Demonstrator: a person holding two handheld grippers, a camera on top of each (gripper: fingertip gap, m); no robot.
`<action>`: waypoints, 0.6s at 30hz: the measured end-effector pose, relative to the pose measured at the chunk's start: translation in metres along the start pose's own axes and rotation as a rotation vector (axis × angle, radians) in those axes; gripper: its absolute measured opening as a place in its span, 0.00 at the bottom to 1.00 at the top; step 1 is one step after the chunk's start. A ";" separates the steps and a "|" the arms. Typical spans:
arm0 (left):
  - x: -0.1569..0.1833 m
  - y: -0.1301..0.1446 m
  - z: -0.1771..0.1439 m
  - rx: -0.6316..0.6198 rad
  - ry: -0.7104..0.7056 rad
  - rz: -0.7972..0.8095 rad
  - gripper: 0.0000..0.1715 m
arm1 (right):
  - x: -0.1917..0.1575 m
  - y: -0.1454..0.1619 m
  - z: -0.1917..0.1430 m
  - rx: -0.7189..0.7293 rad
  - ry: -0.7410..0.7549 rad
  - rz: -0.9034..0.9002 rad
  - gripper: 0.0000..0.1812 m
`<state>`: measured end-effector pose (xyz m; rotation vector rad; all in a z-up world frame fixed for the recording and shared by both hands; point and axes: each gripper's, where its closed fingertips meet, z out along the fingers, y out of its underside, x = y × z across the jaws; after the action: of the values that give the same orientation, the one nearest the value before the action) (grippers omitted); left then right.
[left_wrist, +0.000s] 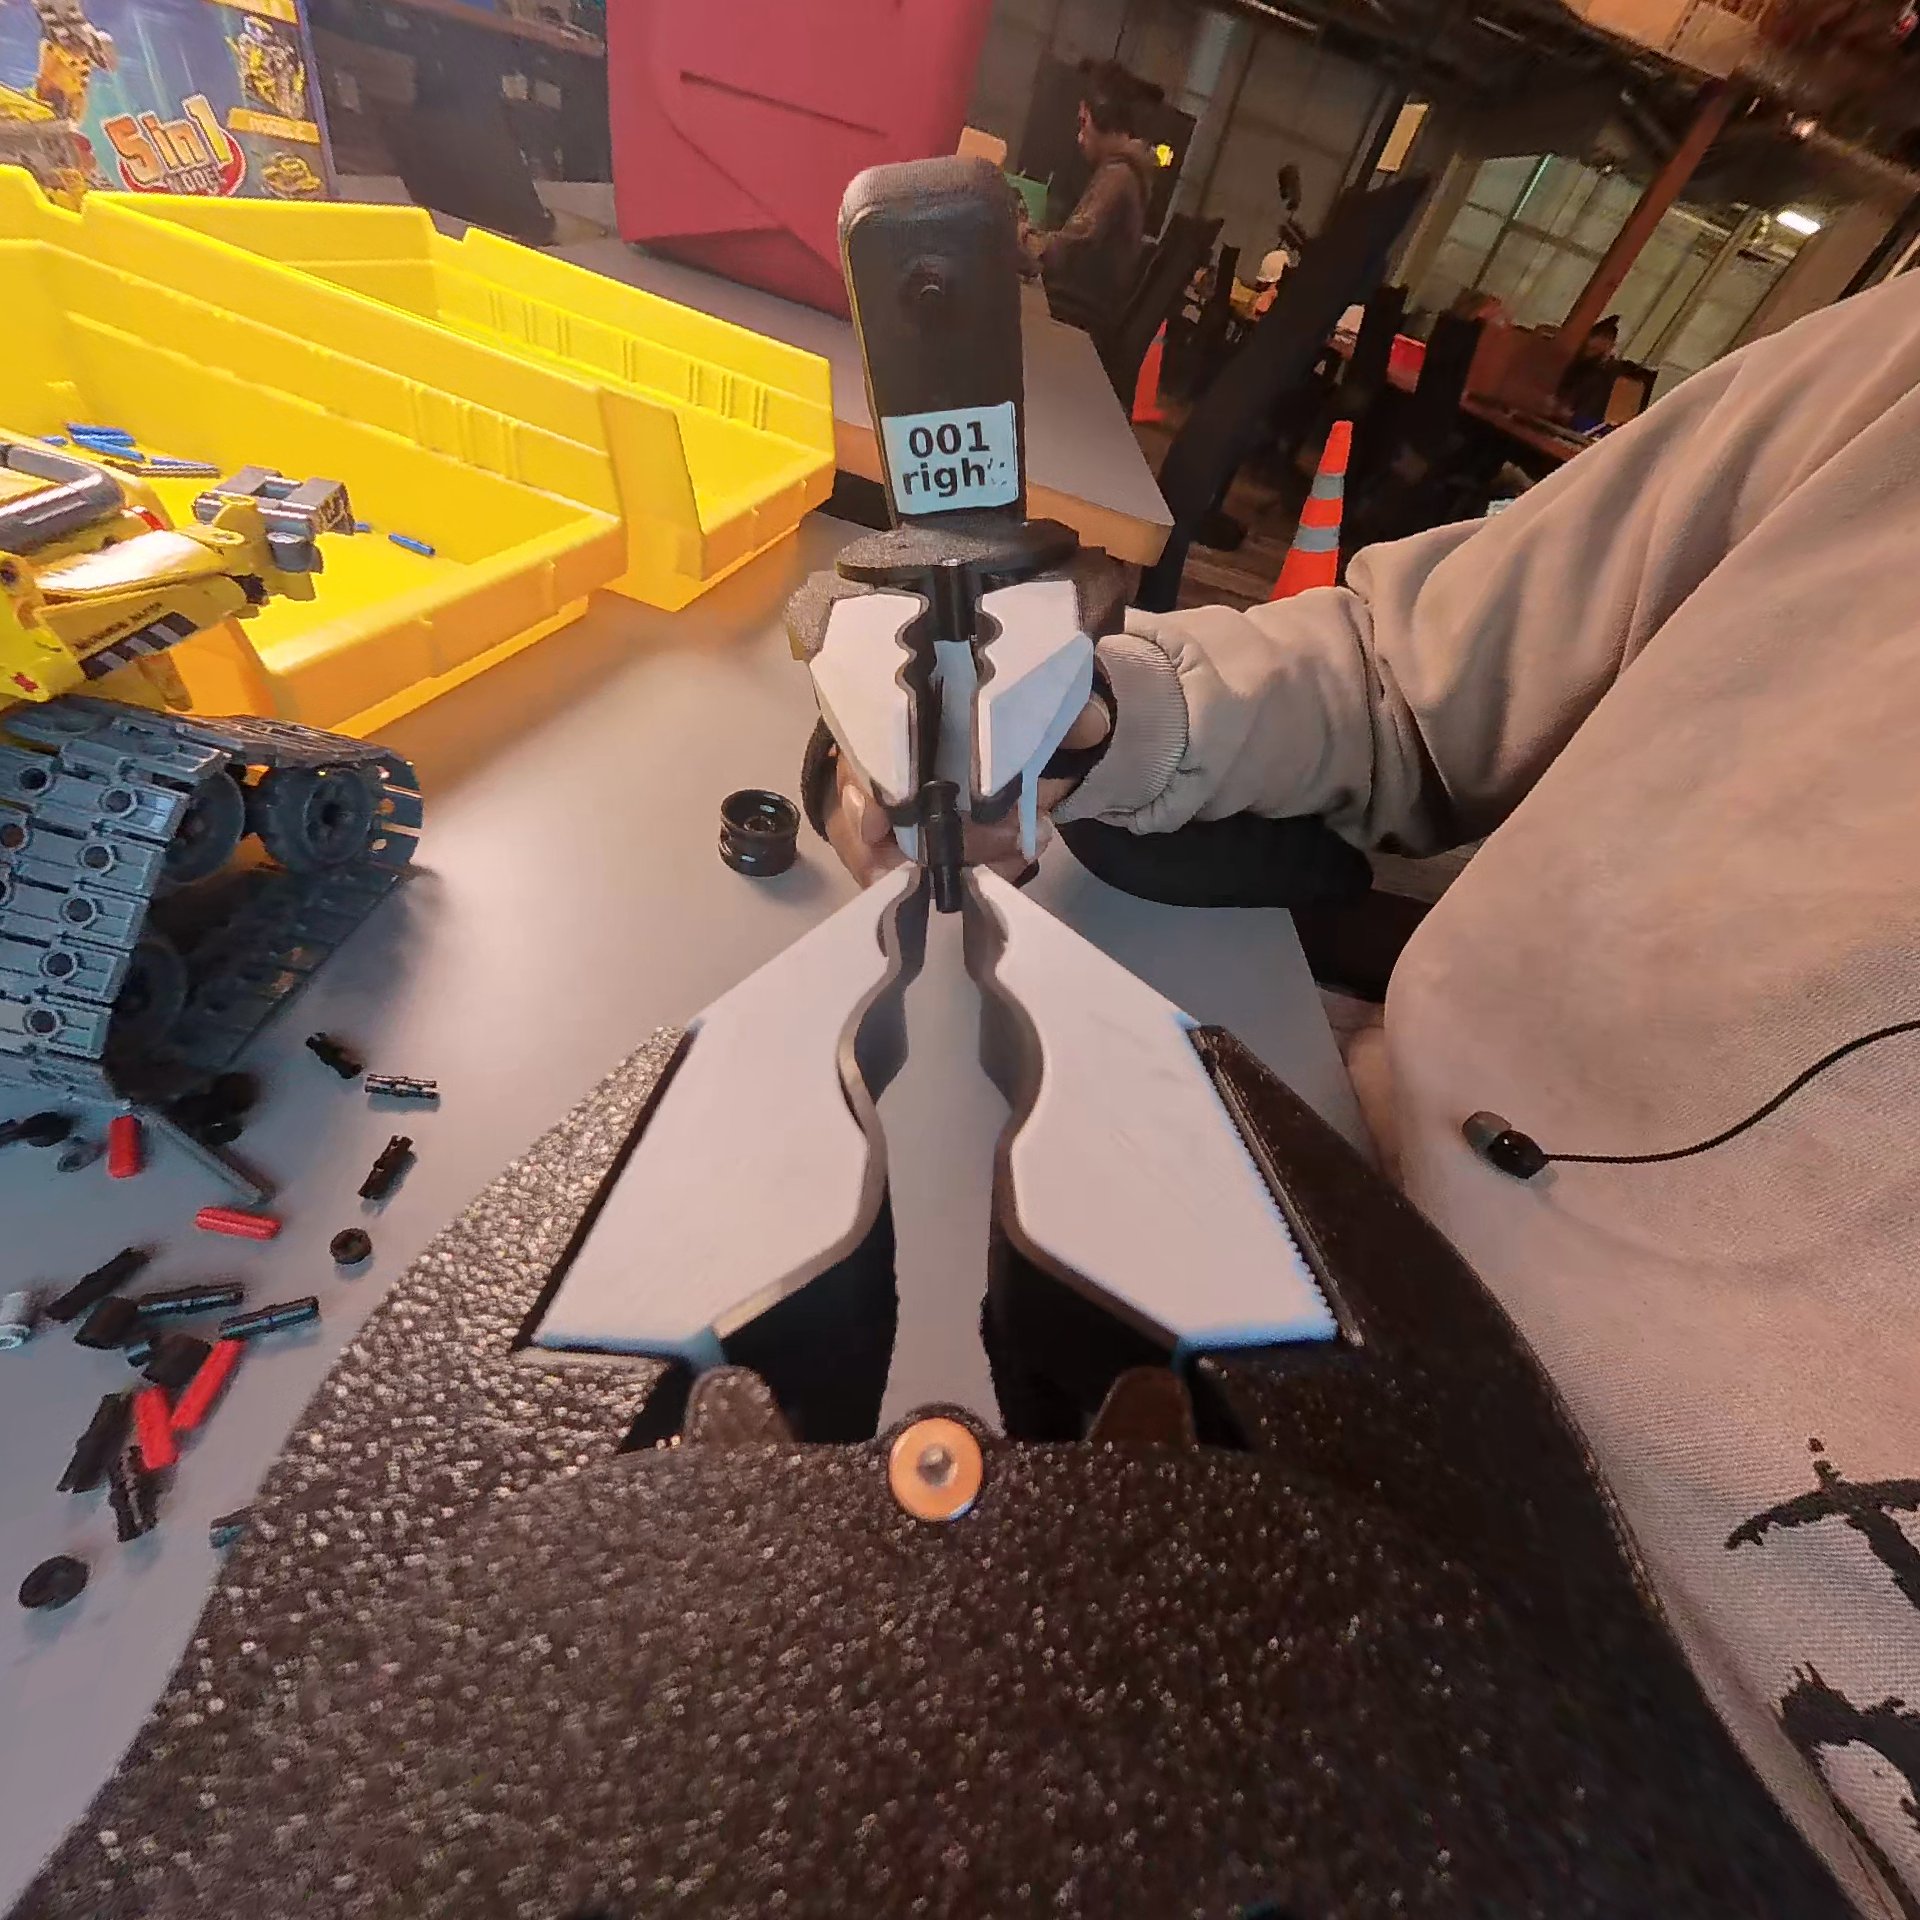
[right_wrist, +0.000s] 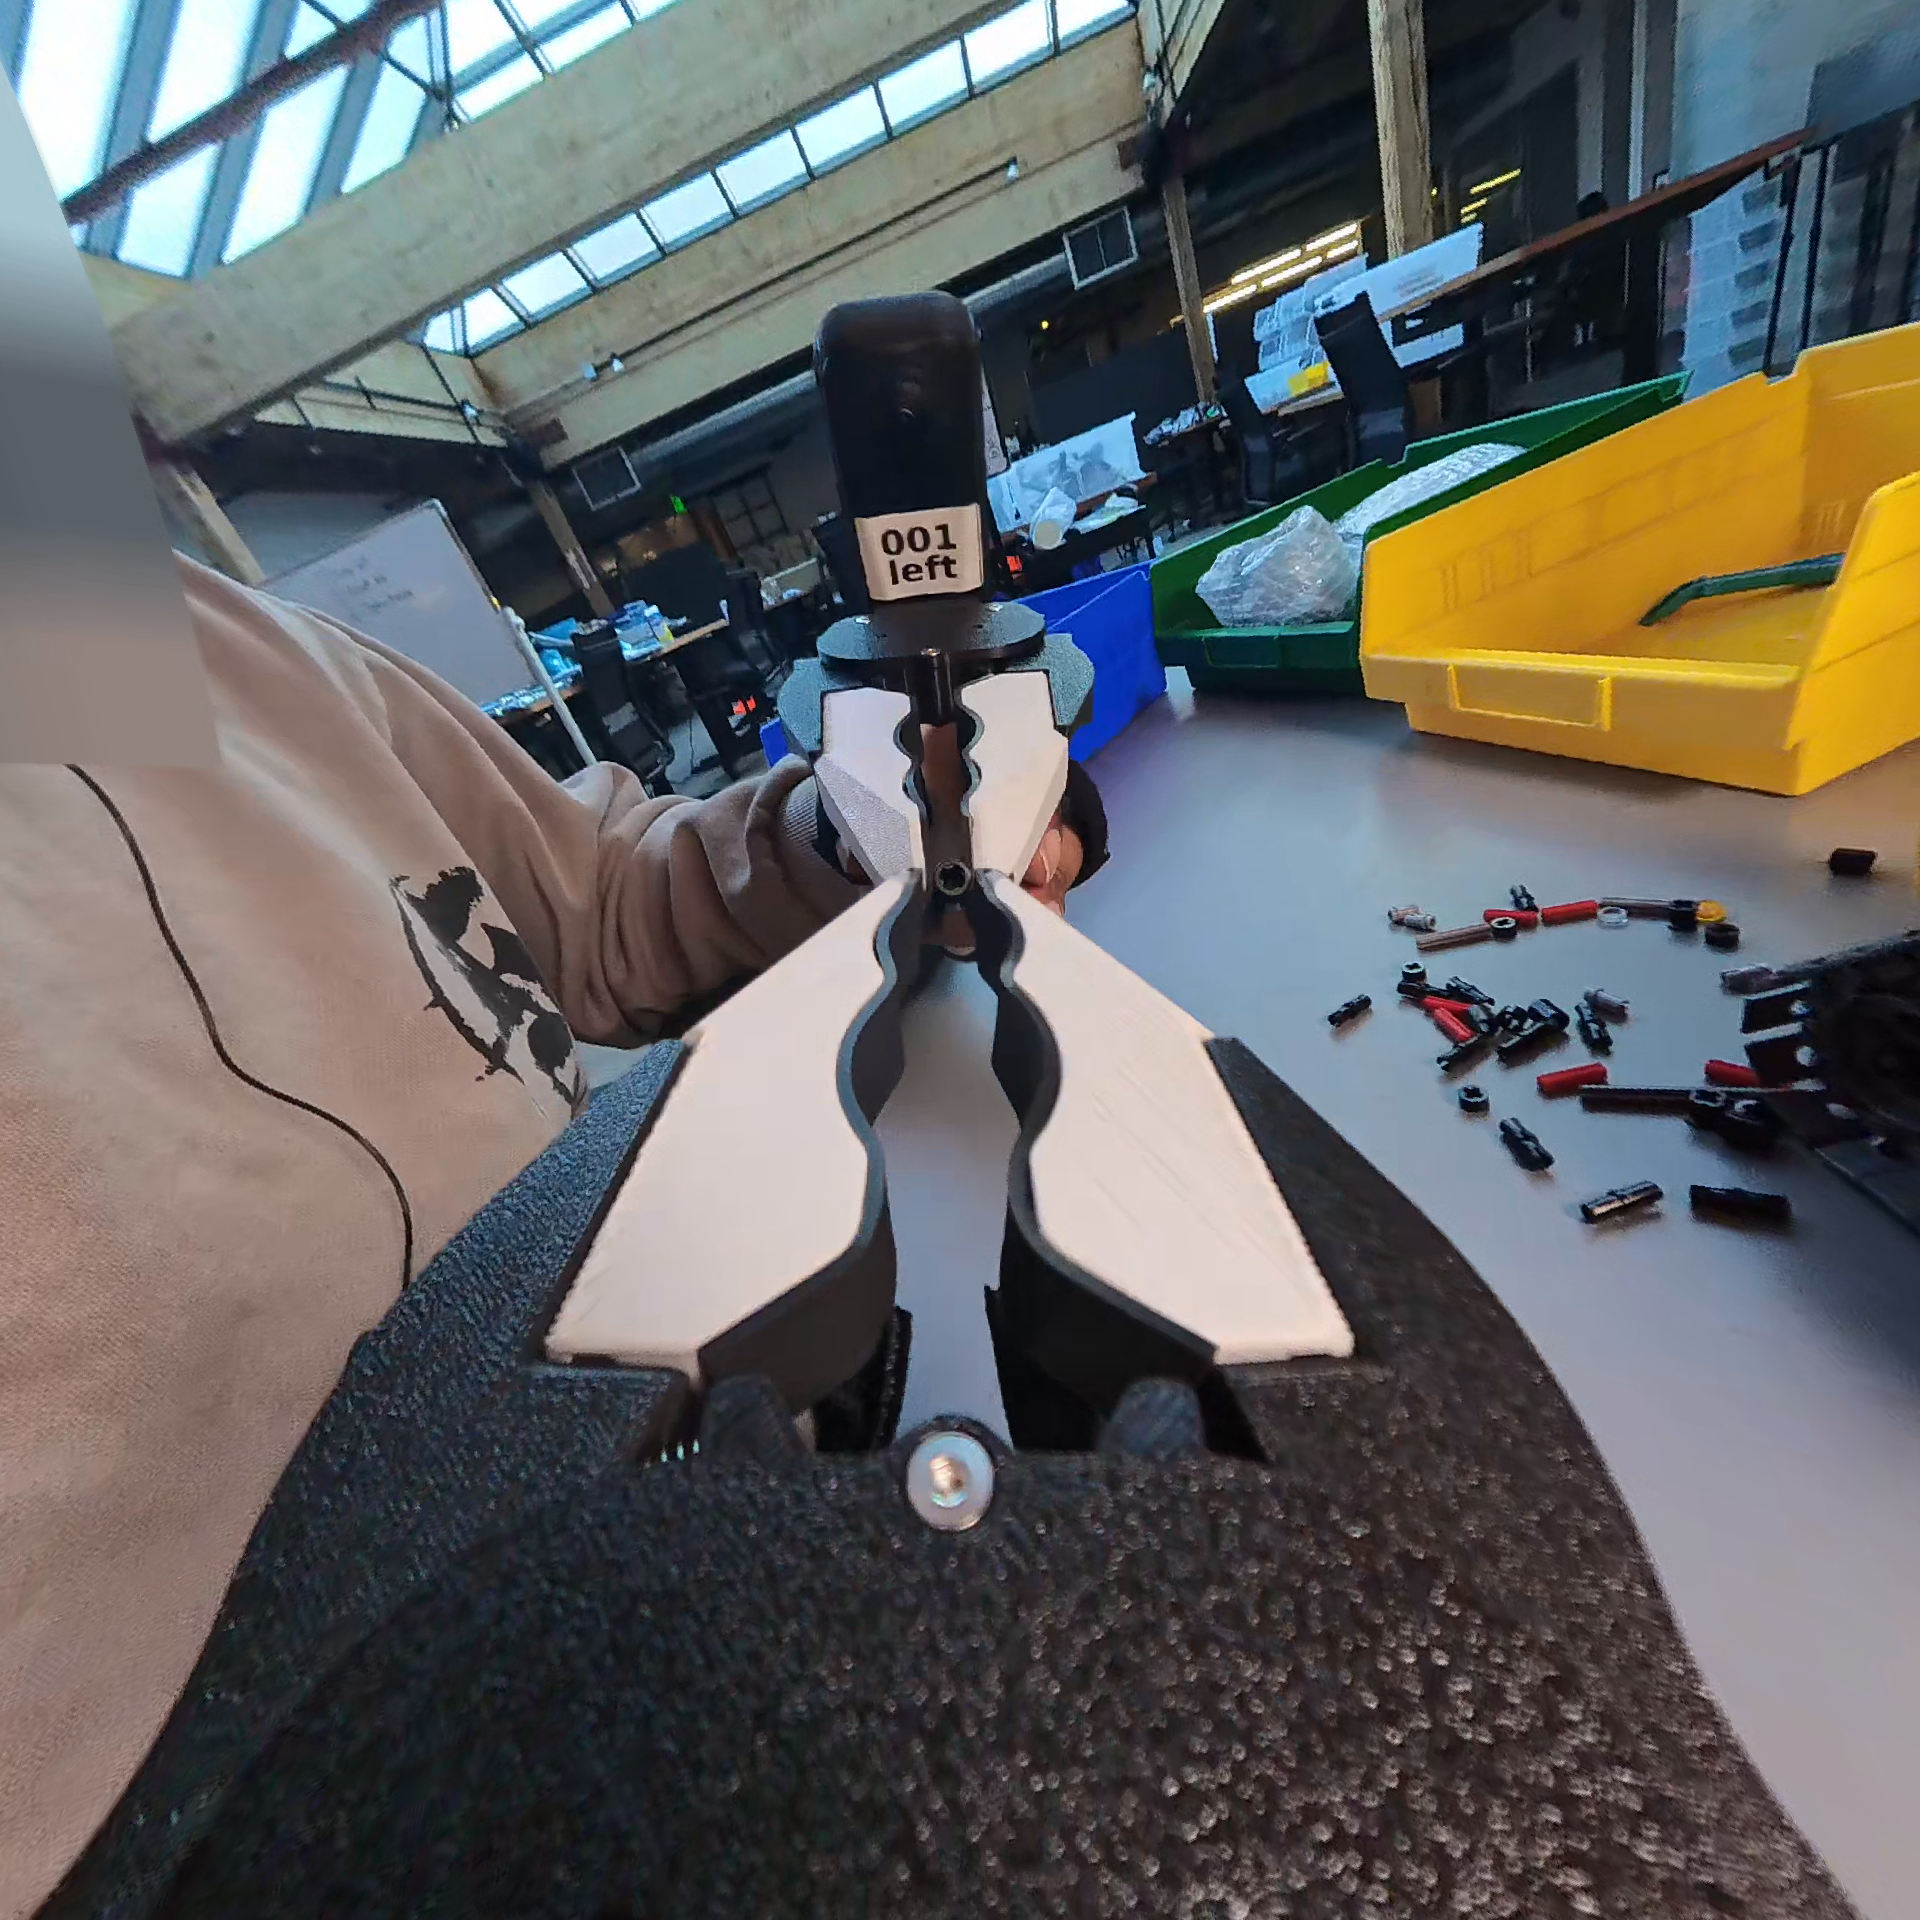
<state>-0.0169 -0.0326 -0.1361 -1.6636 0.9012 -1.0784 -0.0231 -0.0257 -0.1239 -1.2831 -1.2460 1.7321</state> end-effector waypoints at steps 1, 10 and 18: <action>0.000 0.001 0.001 -0.003 0.001 0.001 0.03 | 0.000 0.001 0.000 -0.008 0.003 -0.008 0.04; 0.002 0.000 0.001 0.014 0.012 0.007 0.05 | -0.001 0.003 -0.001 -0.025 0.004 -0.032 0.02; 0.005 0.008 0.002 -0.048 0.008 0.042 0.04 | -0.002 0.013 0.003 -0.077 -0.007 -0.026 0.02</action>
<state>-0.0137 -0.0386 -0.1429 -1.6730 0.9697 -1.0431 -0.0245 -0.0333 -0.1355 -1.3001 -1.3388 1.6866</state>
